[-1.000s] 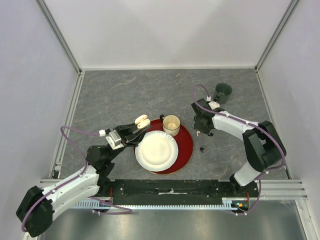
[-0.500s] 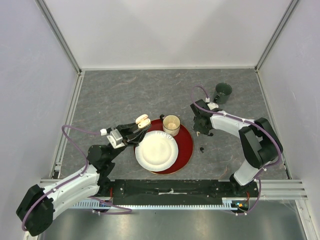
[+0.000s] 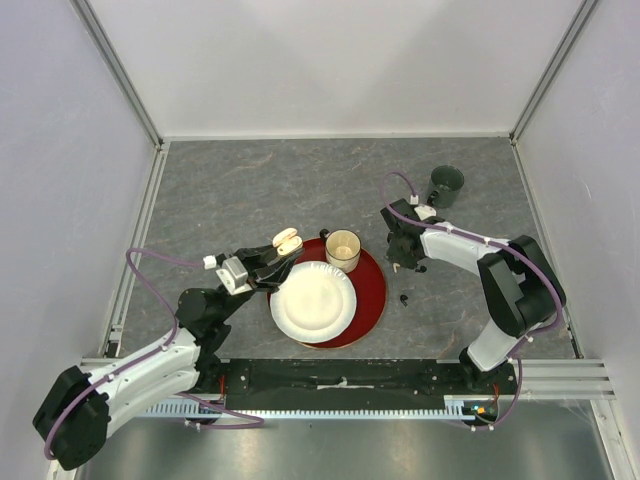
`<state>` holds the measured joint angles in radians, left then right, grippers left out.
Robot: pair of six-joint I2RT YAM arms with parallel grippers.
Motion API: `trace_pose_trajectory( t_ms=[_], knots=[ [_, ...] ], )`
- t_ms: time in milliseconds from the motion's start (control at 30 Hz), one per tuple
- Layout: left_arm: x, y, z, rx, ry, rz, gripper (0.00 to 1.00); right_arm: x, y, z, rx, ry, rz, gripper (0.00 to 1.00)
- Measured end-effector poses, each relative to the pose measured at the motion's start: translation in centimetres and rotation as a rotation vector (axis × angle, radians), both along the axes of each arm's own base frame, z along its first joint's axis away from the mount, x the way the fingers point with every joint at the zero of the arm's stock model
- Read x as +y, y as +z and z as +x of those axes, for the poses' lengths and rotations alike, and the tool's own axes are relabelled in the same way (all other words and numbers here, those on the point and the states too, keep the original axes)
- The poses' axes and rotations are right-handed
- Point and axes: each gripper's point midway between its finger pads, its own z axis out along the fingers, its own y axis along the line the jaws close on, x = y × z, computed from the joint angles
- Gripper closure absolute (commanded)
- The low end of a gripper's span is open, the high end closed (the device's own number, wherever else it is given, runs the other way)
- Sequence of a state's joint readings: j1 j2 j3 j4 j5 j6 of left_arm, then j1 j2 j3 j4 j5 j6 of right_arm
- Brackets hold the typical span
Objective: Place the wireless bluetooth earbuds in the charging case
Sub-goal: Pick up the earbud from the center of the board.
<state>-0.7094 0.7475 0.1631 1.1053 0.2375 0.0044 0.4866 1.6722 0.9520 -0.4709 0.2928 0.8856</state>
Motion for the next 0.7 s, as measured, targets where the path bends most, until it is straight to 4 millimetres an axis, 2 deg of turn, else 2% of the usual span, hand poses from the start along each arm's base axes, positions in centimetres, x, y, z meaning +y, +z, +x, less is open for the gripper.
trace_pose_trajectory(
  t_ms=[700],
  knots=[
    [-0.31, -0.67, 0.35, 0.017, 0.000, 0.015, 0.98, -0.14, -0.05, -0.09, -0.002, 0.065, -0.022, 0.61]
  ],
)
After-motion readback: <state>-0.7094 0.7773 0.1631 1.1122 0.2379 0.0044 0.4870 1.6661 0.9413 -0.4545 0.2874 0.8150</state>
